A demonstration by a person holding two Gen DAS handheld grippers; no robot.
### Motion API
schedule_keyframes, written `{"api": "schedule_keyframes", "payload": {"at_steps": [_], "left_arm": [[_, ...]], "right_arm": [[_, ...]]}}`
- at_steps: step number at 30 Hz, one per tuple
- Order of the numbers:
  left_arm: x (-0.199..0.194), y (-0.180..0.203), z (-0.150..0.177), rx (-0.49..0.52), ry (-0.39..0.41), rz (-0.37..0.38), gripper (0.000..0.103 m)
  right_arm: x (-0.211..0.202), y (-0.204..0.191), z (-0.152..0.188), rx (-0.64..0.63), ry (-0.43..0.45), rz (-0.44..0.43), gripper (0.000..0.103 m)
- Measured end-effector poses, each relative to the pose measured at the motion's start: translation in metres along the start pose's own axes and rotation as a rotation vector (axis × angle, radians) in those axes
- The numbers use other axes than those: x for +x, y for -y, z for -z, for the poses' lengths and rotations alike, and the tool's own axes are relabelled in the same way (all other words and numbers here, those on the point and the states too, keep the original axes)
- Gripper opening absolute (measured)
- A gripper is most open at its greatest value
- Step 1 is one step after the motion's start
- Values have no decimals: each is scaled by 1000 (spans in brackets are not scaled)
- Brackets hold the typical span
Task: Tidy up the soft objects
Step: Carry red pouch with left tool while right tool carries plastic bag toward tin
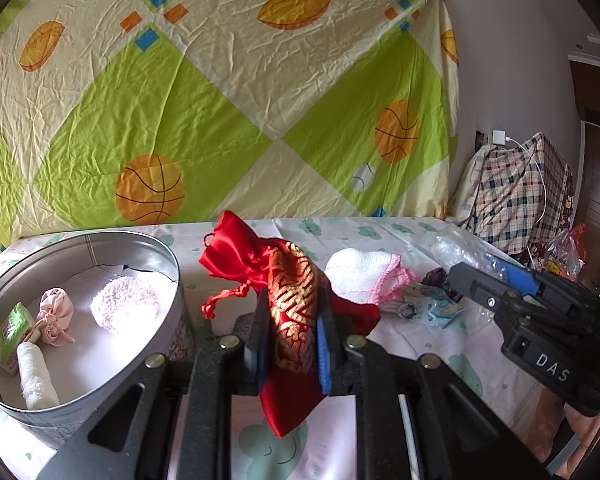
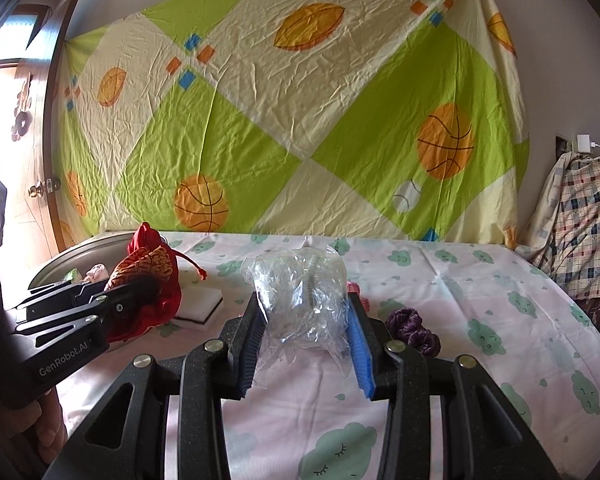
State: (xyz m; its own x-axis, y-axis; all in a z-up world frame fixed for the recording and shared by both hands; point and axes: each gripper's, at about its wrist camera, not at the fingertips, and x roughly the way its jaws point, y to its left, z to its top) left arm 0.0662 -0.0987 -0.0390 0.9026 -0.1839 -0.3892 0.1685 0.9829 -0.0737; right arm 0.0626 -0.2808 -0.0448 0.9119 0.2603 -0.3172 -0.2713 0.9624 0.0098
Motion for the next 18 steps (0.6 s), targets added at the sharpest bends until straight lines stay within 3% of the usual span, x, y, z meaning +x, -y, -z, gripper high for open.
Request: {"api": "schedule_keyframes", "payload": {"at_steps": [18], "left_arm": [[-10, 0, 1, 5, 39, -18, 17]], "right_arm": [[-7, -13, -3, 16, 76, -12, 42]]}}
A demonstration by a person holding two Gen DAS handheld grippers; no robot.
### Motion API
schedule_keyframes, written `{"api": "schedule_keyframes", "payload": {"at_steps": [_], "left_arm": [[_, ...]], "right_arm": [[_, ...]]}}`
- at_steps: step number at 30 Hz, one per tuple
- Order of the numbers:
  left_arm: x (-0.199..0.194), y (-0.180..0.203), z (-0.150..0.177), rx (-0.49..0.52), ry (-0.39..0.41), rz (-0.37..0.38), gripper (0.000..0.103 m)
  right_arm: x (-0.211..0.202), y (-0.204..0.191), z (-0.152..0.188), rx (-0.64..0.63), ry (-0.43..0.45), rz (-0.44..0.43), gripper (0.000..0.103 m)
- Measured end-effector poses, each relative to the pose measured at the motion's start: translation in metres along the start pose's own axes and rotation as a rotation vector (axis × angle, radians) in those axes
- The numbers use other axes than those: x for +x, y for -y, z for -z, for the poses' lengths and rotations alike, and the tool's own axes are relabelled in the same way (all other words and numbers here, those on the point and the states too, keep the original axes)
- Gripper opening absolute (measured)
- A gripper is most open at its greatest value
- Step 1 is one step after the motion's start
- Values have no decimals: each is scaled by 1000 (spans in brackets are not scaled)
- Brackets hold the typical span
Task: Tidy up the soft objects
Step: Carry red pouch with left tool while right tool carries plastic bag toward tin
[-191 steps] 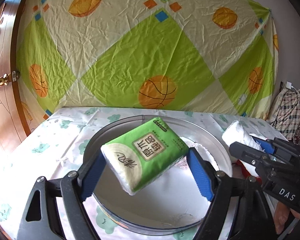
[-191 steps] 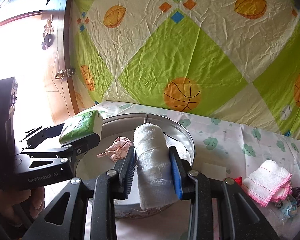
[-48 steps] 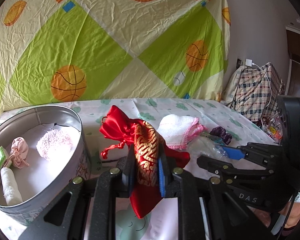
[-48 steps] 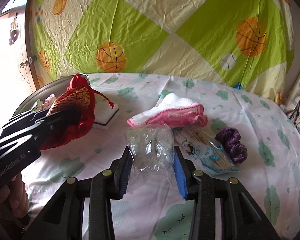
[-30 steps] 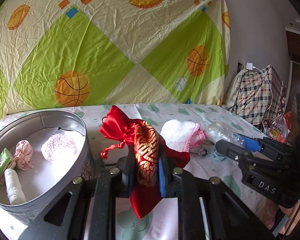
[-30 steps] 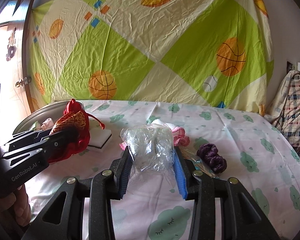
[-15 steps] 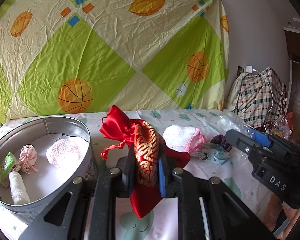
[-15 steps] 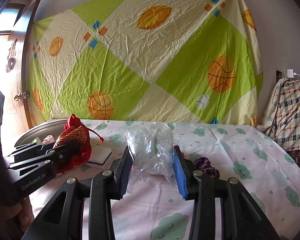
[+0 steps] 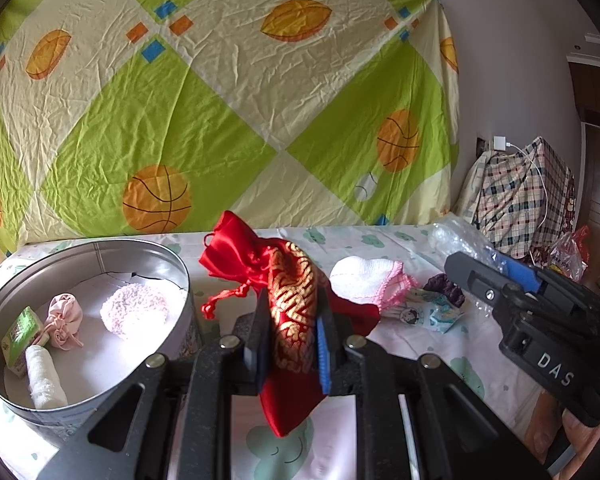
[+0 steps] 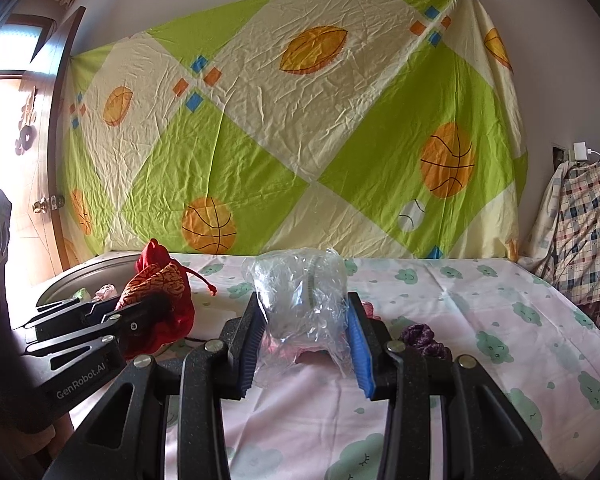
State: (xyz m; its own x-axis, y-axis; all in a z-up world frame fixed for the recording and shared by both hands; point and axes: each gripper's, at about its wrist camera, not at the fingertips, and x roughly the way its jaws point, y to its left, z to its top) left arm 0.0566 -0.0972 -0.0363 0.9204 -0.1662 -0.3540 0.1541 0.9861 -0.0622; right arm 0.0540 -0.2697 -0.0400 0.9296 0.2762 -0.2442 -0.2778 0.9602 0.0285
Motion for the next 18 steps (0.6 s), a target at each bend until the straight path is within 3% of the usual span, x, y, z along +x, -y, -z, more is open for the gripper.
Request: {"api": "schedule_keyframes", "payload": {"at_steps": [18], "left_arm": [[-8, -28, 2, -33, 4, -60, 17]], "right_arm": [[3, -19, -1, -7, 18, -39, 42]]}}
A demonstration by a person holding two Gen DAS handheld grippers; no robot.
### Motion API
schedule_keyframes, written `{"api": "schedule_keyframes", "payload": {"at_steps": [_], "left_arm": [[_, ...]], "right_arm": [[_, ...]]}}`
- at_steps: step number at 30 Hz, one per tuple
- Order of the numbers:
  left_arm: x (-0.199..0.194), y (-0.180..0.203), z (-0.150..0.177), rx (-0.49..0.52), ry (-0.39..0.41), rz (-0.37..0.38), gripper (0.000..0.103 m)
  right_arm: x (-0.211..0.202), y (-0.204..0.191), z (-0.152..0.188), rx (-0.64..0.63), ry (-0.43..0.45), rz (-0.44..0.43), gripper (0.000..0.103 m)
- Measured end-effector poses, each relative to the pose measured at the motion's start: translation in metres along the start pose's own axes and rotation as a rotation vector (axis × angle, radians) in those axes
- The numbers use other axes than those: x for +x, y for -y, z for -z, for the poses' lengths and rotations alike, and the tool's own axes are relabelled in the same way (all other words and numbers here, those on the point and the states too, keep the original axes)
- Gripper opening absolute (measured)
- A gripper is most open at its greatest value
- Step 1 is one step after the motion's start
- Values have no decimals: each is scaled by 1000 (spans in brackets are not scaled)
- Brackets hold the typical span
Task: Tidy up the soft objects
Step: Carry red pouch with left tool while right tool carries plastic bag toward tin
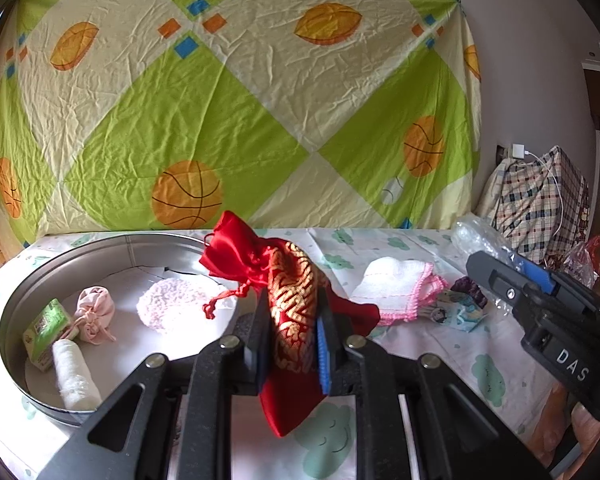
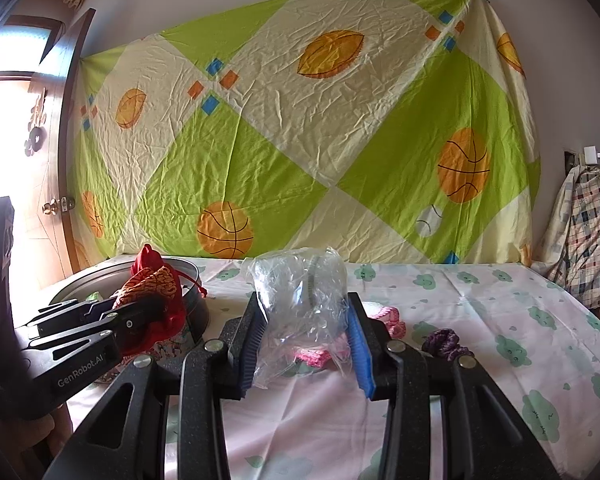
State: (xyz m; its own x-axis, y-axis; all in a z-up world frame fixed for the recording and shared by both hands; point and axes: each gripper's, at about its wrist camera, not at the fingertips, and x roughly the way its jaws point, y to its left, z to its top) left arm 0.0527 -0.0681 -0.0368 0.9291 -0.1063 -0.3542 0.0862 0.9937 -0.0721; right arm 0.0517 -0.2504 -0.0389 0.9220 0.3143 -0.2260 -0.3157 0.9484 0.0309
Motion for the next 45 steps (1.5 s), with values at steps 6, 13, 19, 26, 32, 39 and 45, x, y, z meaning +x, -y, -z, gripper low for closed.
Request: {"api": "schedule_keyframes", "payload": {"at_steps": [6, 13, 19, 26, 32, 39, 45], "left_arm": [[-2, -11, 0, -5, 5, -20, 17], [-4, -24, 0, -18, 7, -36, 17], [-5, -32, 1, -20, 5, -42, 17], [-8, -40, 2, -29, 11, -49, 17], [-10, -48, 1, -43, 17, -56, 17], [-13, -54, 2, -53, 23, -64, 17], [-15, -61, 2, -61, 28, -73, 17]], "right_arm": [[5, -10, -1, -10, 0, -19, 42], [13, -25, -1, -25, -4, -45, 42], [18, -36, -1, -34, -9, -63, 42], [24, -48, -2, -45, -13, -83, 42], [27, -55, -2, -53, -16, -98, 42], [30, -62, -2, -57, -18, -112, 42], [32, -71, -2, -64, -18, -127, 42]]}}
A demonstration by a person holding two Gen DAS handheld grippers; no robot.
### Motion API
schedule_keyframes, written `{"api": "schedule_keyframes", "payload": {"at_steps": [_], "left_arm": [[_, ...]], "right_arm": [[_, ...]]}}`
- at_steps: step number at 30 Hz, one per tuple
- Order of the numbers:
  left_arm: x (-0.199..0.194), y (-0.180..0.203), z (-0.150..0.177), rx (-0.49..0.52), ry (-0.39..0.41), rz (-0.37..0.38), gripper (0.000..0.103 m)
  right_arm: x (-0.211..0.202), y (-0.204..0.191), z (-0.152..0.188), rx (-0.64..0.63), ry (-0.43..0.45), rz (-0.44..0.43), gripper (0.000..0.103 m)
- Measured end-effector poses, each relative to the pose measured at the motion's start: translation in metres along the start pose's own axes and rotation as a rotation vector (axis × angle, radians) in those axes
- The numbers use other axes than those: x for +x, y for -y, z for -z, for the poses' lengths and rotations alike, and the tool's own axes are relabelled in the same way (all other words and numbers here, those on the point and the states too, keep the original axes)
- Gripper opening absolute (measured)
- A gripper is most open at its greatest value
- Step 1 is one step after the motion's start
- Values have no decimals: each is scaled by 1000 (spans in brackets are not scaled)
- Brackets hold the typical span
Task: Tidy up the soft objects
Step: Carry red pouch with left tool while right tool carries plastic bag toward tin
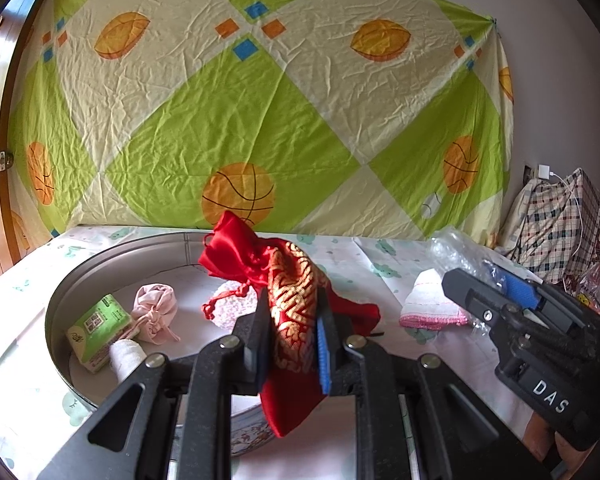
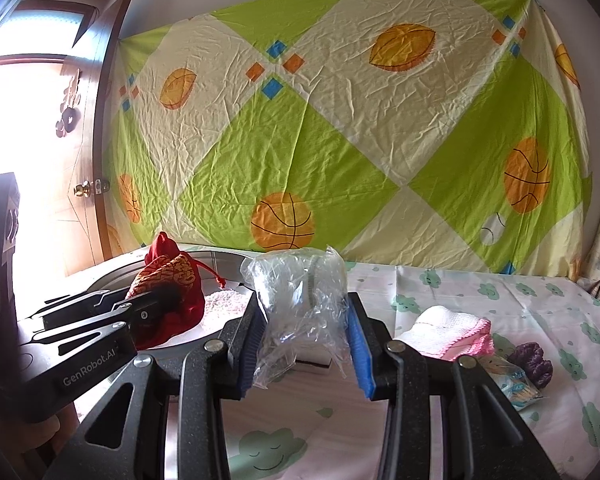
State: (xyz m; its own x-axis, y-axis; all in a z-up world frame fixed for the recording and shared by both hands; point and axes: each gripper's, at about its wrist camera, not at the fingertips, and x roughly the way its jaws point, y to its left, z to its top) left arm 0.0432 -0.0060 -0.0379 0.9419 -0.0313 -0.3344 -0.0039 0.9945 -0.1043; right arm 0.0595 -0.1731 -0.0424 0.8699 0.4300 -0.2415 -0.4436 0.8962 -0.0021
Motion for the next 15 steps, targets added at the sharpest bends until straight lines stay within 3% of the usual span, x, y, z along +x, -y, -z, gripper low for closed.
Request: {"api": "schedule_keyframes", "payload": {"at_steps": [15], "left_arm": [[-5, -14, 0, -21, 2, -16, 17]], "right_arm": [[11, -16, -2, -16, -19, -39, 42]]}}
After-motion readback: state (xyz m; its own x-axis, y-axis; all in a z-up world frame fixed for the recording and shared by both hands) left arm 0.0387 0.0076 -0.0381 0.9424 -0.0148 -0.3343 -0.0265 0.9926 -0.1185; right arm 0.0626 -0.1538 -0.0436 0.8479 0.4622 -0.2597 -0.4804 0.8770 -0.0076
